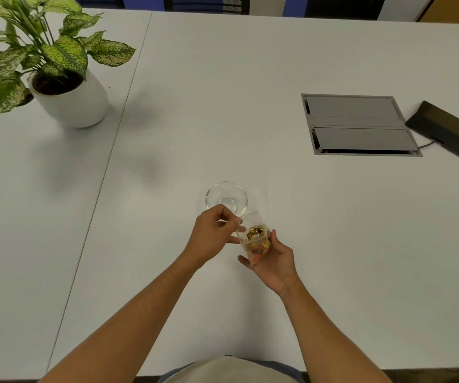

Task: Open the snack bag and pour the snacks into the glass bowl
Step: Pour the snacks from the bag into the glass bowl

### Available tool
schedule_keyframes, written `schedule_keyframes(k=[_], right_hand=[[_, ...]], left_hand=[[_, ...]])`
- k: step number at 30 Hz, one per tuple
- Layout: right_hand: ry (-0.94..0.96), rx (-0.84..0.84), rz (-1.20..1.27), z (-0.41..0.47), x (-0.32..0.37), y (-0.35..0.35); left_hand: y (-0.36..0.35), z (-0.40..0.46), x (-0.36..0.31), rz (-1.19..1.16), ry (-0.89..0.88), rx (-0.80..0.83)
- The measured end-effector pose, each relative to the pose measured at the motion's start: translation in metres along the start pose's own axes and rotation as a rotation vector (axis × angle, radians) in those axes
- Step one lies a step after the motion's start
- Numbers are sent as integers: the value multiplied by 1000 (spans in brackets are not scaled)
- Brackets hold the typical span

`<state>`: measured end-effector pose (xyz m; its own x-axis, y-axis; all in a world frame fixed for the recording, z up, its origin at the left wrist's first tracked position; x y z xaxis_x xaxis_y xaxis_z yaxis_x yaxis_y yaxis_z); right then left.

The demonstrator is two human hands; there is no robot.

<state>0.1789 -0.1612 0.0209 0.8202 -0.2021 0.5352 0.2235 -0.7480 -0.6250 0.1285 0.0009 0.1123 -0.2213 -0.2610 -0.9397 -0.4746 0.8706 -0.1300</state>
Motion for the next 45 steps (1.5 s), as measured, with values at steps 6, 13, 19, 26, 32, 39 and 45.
schedule_keyframes(k=[6, 13, 19, 26, 32, 39, 45], right_hand=[[3, -20, 13, 8, 12, -1], [73, -155, -189, 18, 30, -1], [105, -310, -404, 26, 48, -5], [228, -468, -663, 32, 59, -20], [370, -495, -1000, 32, 64, -40], [402, -468, -1288, 32, 65, -51], [448, -458, -1385, 24, 69, -63]], left_hand=[[22, 28, 5, -93, 40, -191], [46, 66, 41, 124, 228, -397], [43, 80, 52, 25, 235, -395], [43, 77, 56, 21, 236, -424], [42, 63, 63, 11, 238, -396], [37, 53, 68, -8, 254, -366], [38, 51, 68, -26, 255, -356]])
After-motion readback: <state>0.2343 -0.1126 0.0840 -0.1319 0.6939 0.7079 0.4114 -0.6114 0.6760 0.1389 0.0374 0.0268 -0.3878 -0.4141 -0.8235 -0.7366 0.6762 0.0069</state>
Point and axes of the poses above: each hand's wrist, its own z-axis towards the middle knuckle, its own y-axis out of the back of the hand, x = y × z, the point moved 2 cm from there along z, towards the middle knuckle, and after that the axes turned 12 degrees about -z, right-handed, at the moved point
